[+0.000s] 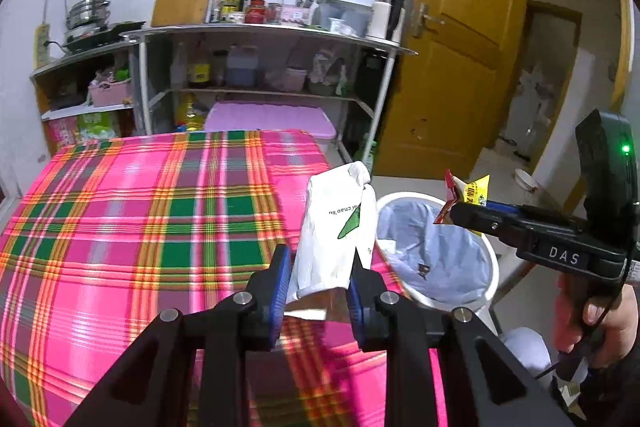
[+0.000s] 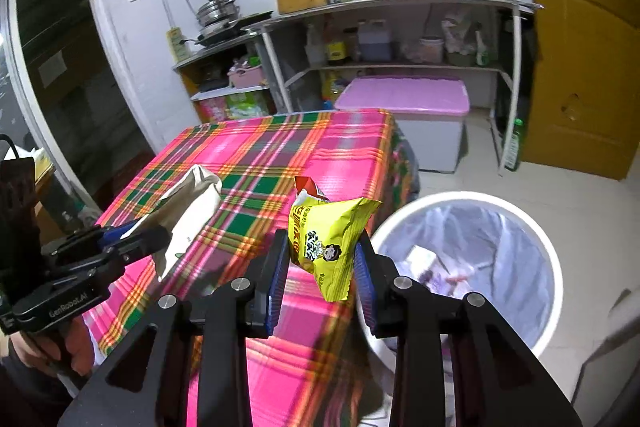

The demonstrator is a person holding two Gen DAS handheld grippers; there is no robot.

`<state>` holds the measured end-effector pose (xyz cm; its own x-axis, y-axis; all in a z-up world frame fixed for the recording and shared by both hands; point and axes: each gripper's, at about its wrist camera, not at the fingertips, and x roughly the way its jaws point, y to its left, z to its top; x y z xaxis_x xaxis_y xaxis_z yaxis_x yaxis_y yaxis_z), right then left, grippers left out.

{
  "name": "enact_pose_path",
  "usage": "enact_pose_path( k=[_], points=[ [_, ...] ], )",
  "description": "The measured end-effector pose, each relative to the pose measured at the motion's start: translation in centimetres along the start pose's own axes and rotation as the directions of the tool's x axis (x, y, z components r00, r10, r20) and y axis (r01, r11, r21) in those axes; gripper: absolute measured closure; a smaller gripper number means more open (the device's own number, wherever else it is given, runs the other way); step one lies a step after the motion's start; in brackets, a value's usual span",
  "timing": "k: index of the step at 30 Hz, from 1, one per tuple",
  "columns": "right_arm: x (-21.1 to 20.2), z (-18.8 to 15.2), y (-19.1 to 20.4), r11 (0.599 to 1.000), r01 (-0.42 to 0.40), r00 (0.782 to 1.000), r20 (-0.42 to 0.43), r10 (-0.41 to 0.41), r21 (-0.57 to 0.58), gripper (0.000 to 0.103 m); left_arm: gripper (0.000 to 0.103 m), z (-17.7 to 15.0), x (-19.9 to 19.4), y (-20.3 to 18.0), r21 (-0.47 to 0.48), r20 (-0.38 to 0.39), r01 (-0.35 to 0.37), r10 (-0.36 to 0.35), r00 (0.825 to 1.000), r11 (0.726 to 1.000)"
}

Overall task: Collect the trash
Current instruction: 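Carry the white paper and yellow packet over the bin, then open both grippers to drop the paper and packet into the bin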

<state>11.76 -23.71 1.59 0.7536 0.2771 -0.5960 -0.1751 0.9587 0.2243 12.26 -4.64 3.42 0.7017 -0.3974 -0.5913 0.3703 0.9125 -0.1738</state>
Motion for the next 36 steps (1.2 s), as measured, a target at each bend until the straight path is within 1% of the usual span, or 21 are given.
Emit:
enact_pose_path(
  k=[9, 17, 25, 30, 32, 34, 36],
  points=[
    [-1.3, -1.2, -4.5, 0.995, 0.06, 0.998, 0.001, -0.06, 0.076, 0.07, 0.076, 0.0, 2.3, -3.5, 0.04, -0.031, 0.046, -0.045, 0.999, 0.998],
    [-1.2, -2.4, -7.9, 0.986, 0.101, 0.995, -0.034, -0.097, 0.133, 0.07, 0.076, 0.4, 5.4, -6.5, 0.079, -0.069, 0.084, -0.079, 0.995, 0.993],
    [0.0, -3.4, -10.7, 0.977, 0.132, 0.989, -0.086, -0.119, 0.167, 0.069, 0.076, 0.6, 10.0, -9.2, 0.1, -0.135, 0.127, -0.113, 0.984, 0.987],
    [0.6, -4.2, -12.0, 0.973, 0.147, 0.985, -0.115, -0.127, 0.18, 0.068, 0.076, 0.6, 12.2, -10.0, 0.1, -0.17, 0.144, -0.125, 0.977, 0.985],
    [1.0, -4.3, -12.4, 0.972, 0.15, 0.983, -0.129, -0.127, 0.184, 0.065, 0.076, 0.5, 13.3, -10.4, 0.101, -0.186, 0.15, -0.129, 0.974, 0.984],
    [1.3, -4.4, -12.6, 0.971, 0.152, 0.982, -0.139, -0.128, 0.182, 0.065, 0.076, 0.3, 14.0, -10.7, 0.104, -0.201, 0.159, -0.136, 0.97, 0.982],
    [1.6, -4.4, -12.6, 0.971, 0.158, 0.98, -0.15, -0.132, 0.177, 0.06, 0.076, 0.2, 14.6, -10.9, 0.107, -0.216, 0.164, -0.138, 0.967, 0.981]
  ],
)
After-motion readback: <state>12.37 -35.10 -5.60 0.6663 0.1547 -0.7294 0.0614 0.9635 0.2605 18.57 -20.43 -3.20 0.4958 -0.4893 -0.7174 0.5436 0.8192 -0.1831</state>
